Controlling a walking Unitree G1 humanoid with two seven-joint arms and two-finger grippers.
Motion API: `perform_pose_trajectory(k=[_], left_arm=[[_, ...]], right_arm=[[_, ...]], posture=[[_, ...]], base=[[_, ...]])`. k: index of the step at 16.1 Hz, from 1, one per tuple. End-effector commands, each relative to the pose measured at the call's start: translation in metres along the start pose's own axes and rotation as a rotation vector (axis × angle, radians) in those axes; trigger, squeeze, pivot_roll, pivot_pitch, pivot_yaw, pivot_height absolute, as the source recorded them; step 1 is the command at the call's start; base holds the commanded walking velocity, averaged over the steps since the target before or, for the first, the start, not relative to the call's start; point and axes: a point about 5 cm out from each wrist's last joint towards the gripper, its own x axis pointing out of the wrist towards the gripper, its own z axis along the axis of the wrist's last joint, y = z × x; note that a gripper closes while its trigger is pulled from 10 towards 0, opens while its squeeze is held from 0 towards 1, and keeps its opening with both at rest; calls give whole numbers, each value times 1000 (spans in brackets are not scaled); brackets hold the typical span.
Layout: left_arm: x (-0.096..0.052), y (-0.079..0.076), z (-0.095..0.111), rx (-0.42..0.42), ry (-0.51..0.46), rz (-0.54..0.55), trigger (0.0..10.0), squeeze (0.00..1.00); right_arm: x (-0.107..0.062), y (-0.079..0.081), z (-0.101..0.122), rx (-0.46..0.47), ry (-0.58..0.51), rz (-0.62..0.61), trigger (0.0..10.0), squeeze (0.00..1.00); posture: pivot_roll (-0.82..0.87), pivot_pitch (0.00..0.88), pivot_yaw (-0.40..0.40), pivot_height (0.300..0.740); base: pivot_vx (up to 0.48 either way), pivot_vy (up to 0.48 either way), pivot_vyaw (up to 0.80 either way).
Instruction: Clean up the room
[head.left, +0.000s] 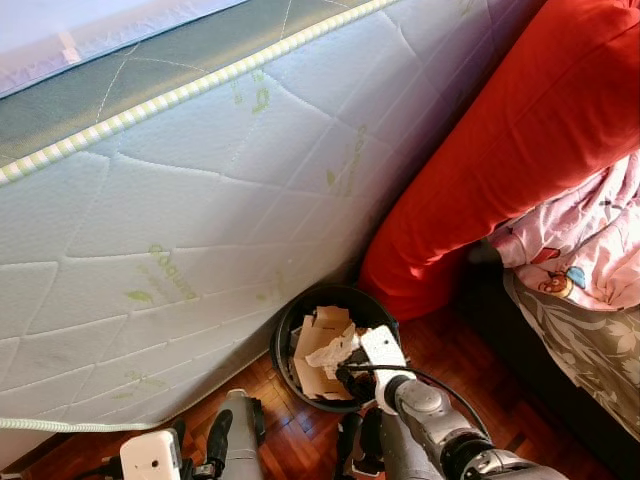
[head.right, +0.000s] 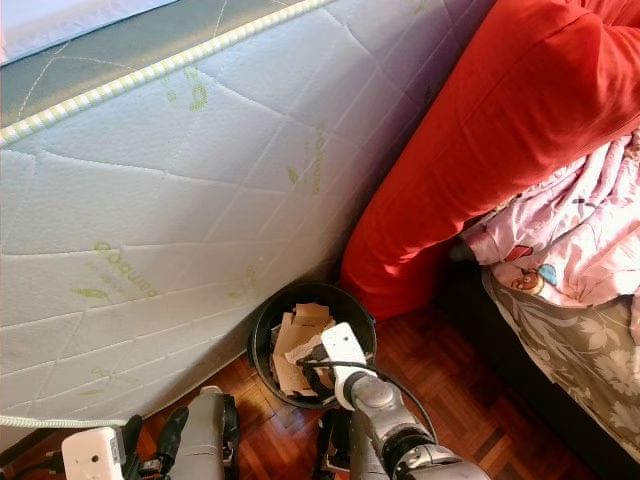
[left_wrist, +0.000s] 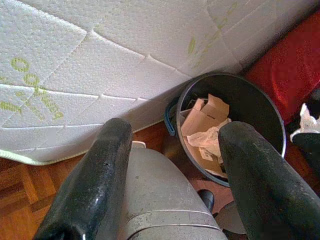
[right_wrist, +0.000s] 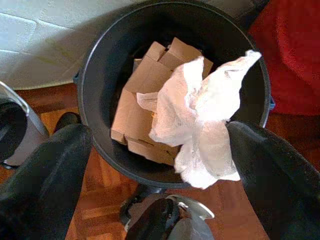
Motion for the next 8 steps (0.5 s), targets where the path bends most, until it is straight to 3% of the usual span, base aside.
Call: perform_pose_trajectory(k=[1, 2, 3, 6, 8], left_arm=[[-6, 1, -5, -3, 33, 13, 10000, 0], [-6, 1, -5, -3, 33, 12, 10000, 0], [-6, 1, -5, -1, 35, 12, 10000, 0], [-7, 2, -4, 1, 34, 14, 10000, 0], [-7, 2, -4, 1, 33, 14, 10000, 0]], right_arm=[[-2, 3, -15, 4, 49, 3, 10000, 1000], [-3, 3, -15, 0, 50, 4, 10000, 780], [-2, 3, -16, -11, 54, 14, 10000, 0], [-2, 10, -13, -201, 31, 101, 10000, 0], [-1, 13, -2, -237, -38, 127, 10000, 0]], posture=[[315, 364, -89, 655], [315, 364, -89, 655], [316, 366, -88, 655], [318, 368, -88, 655], [318, 368, -87, 655]], base=[[0, 0, 0], [0, 0, 0], [0, 0, 0], [0, 0, 0], [0, 0, 0]])
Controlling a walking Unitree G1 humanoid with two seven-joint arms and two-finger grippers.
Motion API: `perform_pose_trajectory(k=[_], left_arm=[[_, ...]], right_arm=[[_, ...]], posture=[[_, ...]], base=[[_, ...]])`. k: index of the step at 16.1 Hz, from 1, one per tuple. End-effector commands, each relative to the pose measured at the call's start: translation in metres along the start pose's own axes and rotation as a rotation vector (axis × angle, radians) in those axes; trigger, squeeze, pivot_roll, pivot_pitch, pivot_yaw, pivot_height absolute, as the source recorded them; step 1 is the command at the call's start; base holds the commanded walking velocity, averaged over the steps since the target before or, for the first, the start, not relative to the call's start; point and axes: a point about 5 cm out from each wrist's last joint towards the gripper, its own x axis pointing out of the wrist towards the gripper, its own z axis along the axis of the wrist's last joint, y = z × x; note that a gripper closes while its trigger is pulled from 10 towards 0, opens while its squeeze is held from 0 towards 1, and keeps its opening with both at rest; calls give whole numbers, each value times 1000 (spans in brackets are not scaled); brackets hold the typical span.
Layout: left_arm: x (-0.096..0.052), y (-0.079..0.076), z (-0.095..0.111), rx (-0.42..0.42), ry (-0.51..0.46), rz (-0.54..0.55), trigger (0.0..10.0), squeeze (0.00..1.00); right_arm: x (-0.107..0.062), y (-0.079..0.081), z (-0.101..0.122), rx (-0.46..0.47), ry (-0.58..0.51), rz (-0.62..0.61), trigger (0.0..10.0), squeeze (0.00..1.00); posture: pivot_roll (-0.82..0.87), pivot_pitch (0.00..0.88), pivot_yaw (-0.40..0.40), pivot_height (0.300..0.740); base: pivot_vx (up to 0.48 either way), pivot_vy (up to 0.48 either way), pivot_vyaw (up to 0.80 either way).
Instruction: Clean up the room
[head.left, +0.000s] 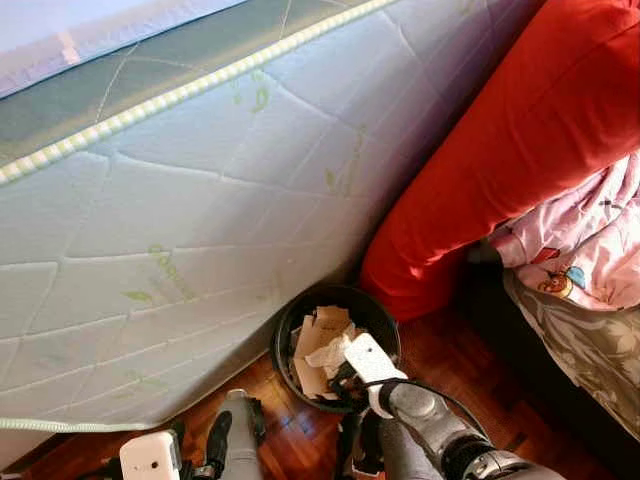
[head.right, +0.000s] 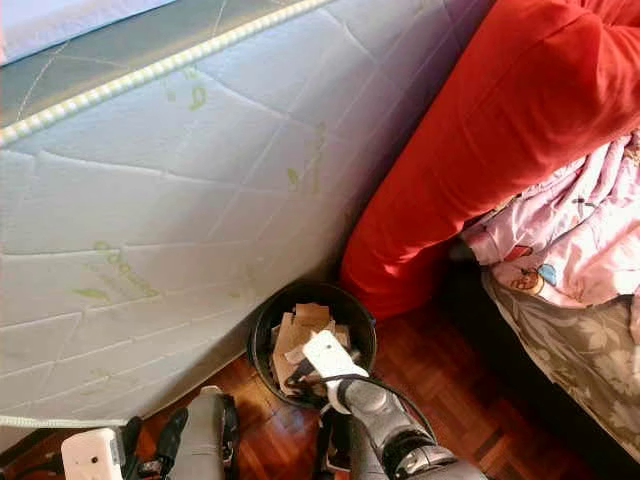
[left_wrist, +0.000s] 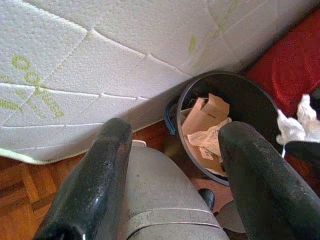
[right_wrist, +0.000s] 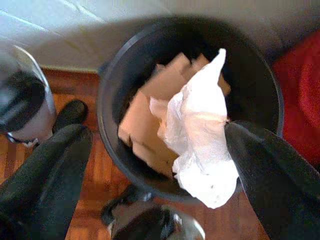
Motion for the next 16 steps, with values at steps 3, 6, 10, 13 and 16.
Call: perform_pose_trajectory(k=[3, 6, 10, 13, 16], left_arm=[[-6, 1, -4, -1, 31, 12, 10000, 0], [-6, 1, -4, -2, 30, 12, 10000, 0], [-6, 0, -4, -2, 28, 14, 10000, 0], [-6, 0, -4, -5, 27, 14, 10000, 0], [-4, 0, -5, -5, 28, 14, 10000, 0]], right_arm=[[1, -1, 13, -109, -77, -25, 10000, 0], [1, -4, 16, -245, -82, -86, 10000, 0], [2, 5, 14, -300, -102, -36, 10000, 0], [2, 10, 13, -47, -101, 39, 10000, 0], [3, 8, 13, -46, -84, 35, 10000, 0]], posture=[[317, 367, -88, 655], [320, 368, -89, 655], [320, 370, -90, 655], [315, 369, -91, 655], [316, 364, -94, 655]], base=[[0, 0, 0], [0, 0, 0], [0, 0, 0], [0, 0, 0], [0, 0, 0]])
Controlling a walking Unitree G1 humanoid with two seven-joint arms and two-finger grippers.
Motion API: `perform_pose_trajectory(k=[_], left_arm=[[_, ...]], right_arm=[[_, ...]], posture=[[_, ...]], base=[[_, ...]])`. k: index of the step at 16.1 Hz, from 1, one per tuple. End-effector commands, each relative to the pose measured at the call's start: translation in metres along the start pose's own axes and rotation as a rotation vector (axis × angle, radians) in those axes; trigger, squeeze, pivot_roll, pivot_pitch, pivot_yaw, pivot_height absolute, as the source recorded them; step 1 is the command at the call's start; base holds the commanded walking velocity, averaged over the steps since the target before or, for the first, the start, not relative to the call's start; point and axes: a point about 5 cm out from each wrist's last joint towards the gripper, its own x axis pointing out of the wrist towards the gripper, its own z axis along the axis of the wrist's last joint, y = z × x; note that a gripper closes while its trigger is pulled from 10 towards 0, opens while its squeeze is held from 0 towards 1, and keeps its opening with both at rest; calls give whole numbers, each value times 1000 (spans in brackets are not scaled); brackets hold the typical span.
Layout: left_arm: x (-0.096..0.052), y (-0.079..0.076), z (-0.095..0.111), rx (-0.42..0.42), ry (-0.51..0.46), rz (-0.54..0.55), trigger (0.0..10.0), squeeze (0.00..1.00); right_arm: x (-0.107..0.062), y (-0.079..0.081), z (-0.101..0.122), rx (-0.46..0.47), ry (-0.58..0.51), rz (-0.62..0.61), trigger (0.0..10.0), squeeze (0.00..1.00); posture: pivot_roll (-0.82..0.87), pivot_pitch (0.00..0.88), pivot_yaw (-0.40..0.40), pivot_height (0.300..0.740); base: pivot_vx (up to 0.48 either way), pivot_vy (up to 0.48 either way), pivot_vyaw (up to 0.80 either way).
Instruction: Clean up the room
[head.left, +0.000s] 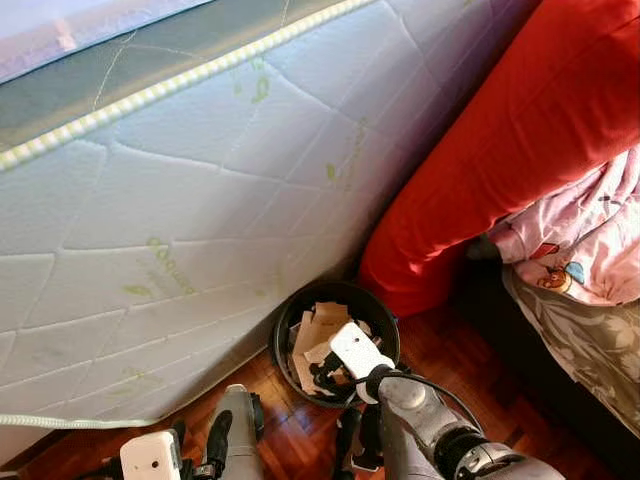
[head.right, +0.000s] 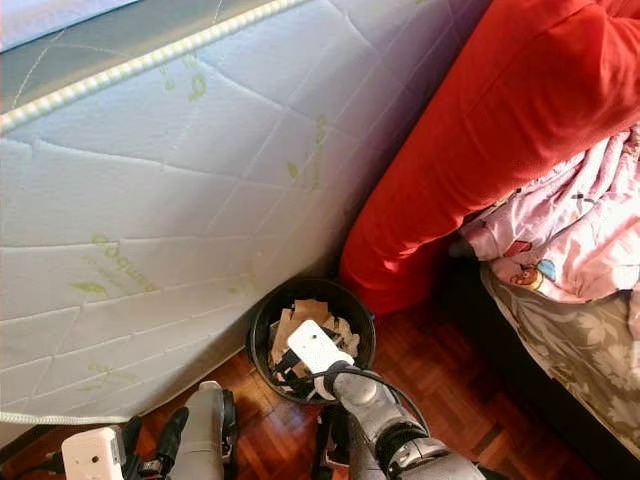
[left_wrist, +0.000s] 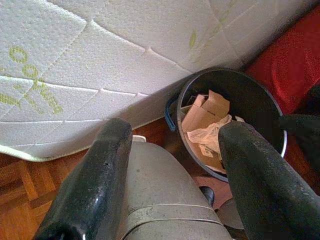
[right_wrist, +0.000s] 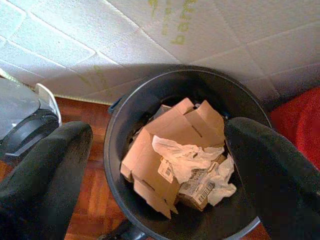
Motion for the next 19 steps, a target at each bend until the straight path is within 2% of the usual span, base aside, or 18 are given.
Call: perform_pose_trajectory(k=[1, 3, 4, 6, 9, 11, 13, 15, 16, 18, 19], left_arm=[[-3, 3, -7, -2, 36, 16, 10000, 0], [-1, 10, -16, 2, 59, 33, 10000, 0], [1, 13, -19, 4, 69, 37, 10000, 0], [6, 17, -23, 9, 81, 38, 10000, 0], [22, 28, -34, 24, 100, 47, 10000, 0], [33, 34, -37, 44, 107, 44, 10000, 0], [49, 41, -41, 62, 121, 36, 10000, 0], [62, 47, -44, 69, 132, 35, 10000, 0], [69, 51, -52, 73, 163, 38, 10000, 0], [77, 54, -58, 69, 193, 41, 10000, 0], [86, 56, -66, 51, 235, 53, 10000, 0]], right_arm=[[-4, 1, -14, 103, 53, -20, 10000, 0], [-11, -16, -27, 375, 57, -159, 10000, 0], [-18, -26, -36, 473, 60, -238, 10000, 0], [-35, -42, -58, 550, 81, -359, 10000, 0], [-62, -56, -91, 678, 135, -520, 10000, 0], [-70, -56, -102, 710, 162, -555, 10000, 0], [-72, -49, -108, 734, 180, -561, 10000, 0], [-69, -44, -108, 752, 187, -557, 10000, 0], [-68, -36, -111, 761, 205, -536, 10000, 0], [-65, -30, -111, 748, 221, -499, 10000, 0], [-64, -23, -113, 740, 253, -466, 10000, 0]], posture=[[317, 357, -94, 655], [311, 331, -92, 655], [306, 315, -89, 655], [300, 292, -85, 655], [288, 212, -82, 695], [287, 160, -74, 715], [286, 105, -64, 740], [278, 59, -57, 740], [274, 17, -55, 740], [269, 0, -58, 740], [263, 0, -61, 740]], base=[[0, 0, 0], [0, 0, 0], [0, 0, 0], [0, 0, 0], [0, 0, 0], [0, 0, 0], [0, 0, 0], [0, 0, 0], [0, 0, 0], [0, 0, 0], [0, 0, 0]])
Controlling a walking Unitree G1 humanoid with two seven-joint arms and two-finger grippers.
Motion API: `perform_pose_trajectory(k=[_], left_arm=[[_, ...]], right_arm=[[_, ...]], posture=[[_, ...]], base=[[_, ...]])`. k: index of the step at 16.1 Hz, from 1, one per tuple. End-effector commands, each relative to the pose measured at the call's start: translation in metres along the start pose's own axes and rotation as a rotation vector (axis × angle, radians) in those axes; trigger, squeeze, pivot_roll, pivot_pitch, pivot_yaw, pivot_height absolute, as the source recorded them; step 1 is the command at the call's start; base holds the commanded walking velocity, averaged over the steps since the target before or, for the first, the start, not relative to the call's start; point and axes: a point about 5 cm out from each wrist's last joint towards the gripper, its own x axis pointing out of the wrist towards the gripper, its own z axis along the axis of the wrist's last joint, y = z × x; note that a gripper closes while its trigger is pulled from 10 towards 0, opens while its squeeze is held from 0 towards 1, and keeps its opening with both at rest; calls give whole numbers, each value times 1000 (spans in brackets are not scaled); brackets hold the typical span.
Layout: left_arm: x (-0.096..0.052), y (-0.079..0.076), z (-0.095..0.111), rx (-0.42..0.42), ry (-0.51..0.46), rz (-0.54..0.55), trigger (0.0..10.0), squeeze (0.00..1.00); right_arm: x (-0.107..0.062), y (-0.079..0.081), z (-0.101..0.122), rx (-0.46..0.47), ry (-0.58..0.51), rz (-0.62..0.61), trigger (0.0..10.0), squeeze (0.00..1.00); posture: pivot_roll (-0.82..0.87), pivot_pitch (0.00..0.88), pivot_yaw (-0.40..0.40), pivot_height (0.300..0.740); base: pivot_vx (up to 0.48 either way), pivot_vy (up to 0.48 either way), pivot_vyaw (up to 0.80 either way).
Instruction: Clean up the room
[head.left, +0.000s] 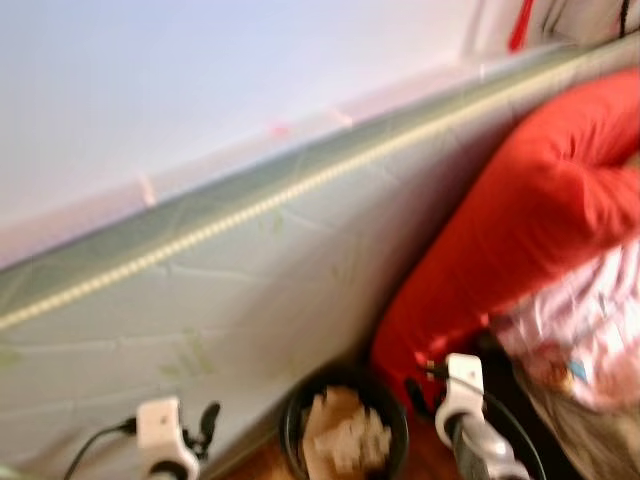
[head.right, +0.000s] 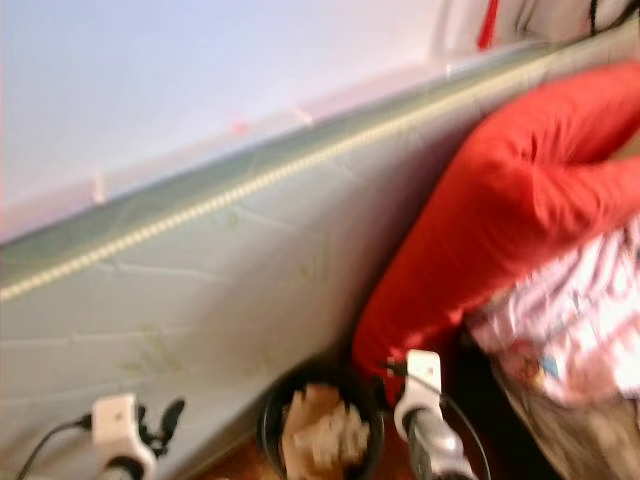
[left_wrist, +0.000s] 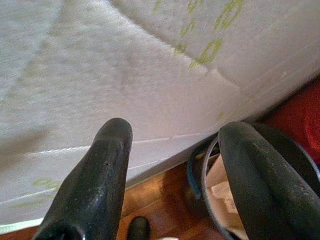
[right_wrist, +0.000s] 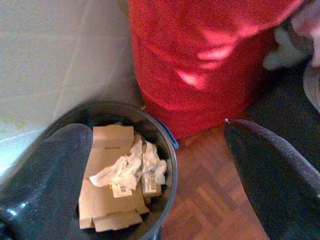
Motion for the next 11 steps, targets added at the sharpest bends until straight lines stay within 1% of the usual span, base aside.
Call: perform_pose_trajectory(k=[1, 2, 3, 4, 5, 8, 9, 11], left_arm=[[-3, 8, -15, -19, 62, 28, 10000, 0], [4, 9, -23, -28, 116, 41, 10000, 0], [5, 9, -27, -24, 146, 45, 10000, 0], [6, 10, -33, -37, 186, 60, 10000, 0], [7, 9, -34, -43, 203, 64, 10000, 0], [6, 7, -45, -41, 272, 69, 10000, 0], [5, 7, -48, -38, 290, 74, 10000, 0], [5, 10, -48, -33, 292, 73, 10000, 0]], right_arm=[[-3, -1, -16, -8, 69, -1, 10000, 0], [-5, -3, -21, -20, 90, 2, 10000, 0], [-6, -4, -24, -11, 99, -5, 10000, 0], [-8, -10, -28, 1, 117, -36, 10000, 0], [-8, -12, -29, 0, 127, -47, 10000, 0], [-11, -8, -37, -39, 143, -8, 10000, 0], [-12, -7, -42, -20, 152, -14, 10000, 0], [-14, -6, -48, 28, 156, -35, 10000, 0]], posture=[[260, 0, -62, 740], [259, 0, -69, 740], [259, 0, -69, 740], [246, 0, -71, 740], [239, 0, -71, 740], [217, 0, -56, 740], [207, 0, -46, 740], [198, 0, -20, 740]], base=[[0, 0, 0], [0, 0, 0], [0, 0, 0], [0, 0, 0], [0, 0, 0], [0, 0, 0], [0, 0, 0], [0, 0, 0]])
